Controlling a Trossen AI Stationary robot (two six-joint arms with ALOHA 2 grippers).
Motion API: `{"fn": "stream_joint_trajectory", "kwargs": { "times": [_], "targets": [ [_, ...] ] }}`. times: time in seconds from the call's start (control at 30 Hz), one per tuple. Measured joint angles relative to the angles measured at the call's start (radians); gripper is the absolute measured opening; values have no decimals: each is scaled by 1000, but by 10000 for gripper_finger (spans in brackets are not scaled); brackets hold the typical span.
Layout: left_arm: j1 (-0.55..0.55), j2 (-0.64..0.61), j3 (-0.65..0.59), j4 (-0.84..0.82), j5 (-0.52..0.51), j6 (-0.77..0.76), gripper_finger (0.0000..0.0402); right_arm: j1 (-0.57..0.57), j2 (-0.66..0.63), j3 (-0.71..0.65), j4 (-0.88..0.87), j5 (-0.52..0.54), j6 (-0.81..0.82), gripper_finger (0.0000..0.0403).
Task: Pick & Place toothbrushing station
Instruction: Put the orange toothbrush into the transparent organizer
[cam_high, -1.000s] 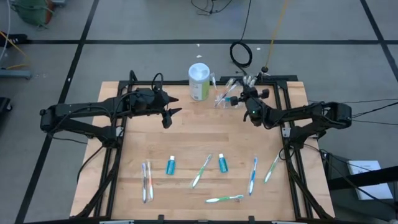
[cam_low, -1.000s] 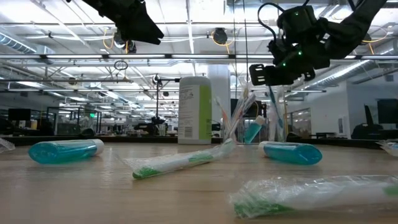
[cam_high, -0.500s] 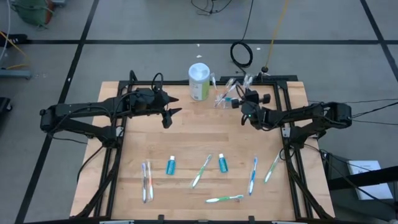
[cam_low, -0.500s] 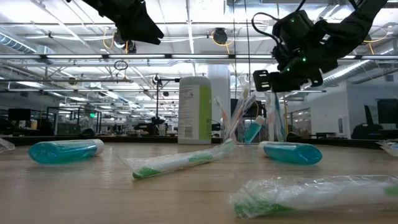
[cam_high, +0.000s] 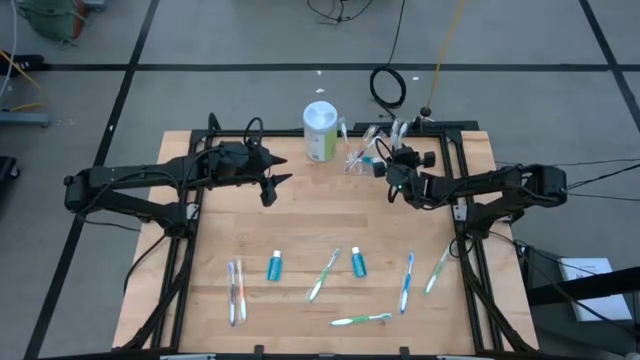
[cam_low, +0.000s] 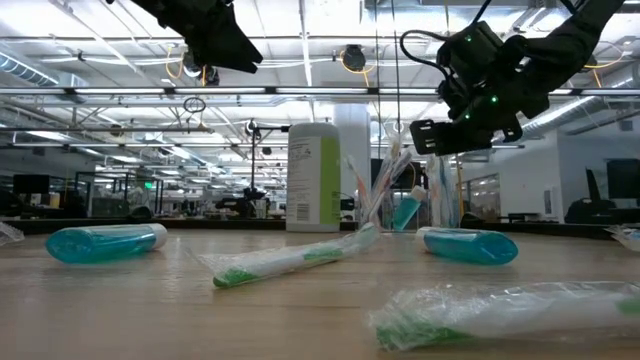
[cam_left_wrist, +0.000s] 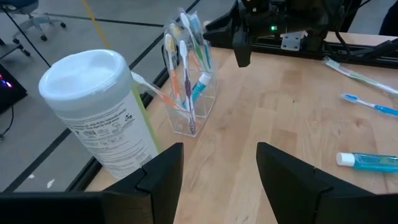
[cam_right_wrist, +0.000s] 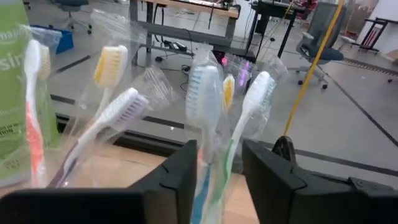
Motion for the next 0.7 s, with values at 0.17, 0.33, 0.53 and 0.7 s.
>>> {"fn": "stream_joint_trajectory", "kwargs": {
  "times": [0.17, 0.33, 0.53, 0.7],
  "targets": [
    [0, 0, 0, -18, 0, 0, 209, 2, -39, 0, -5, 0, -167, 156],
    [0, 0, 0, -43, 0, -12, 209, 2, -113, -1, 2, 0, -274, 176],
    [0, 0, 0, -55, 1, -32, 209, 36, -225, -1, 7, 0, -382, 182],
    [0, 0, 0, -83, 1, -46, 209, 115, -303, -1, 4, -1, -414, 179]
  ]
}}
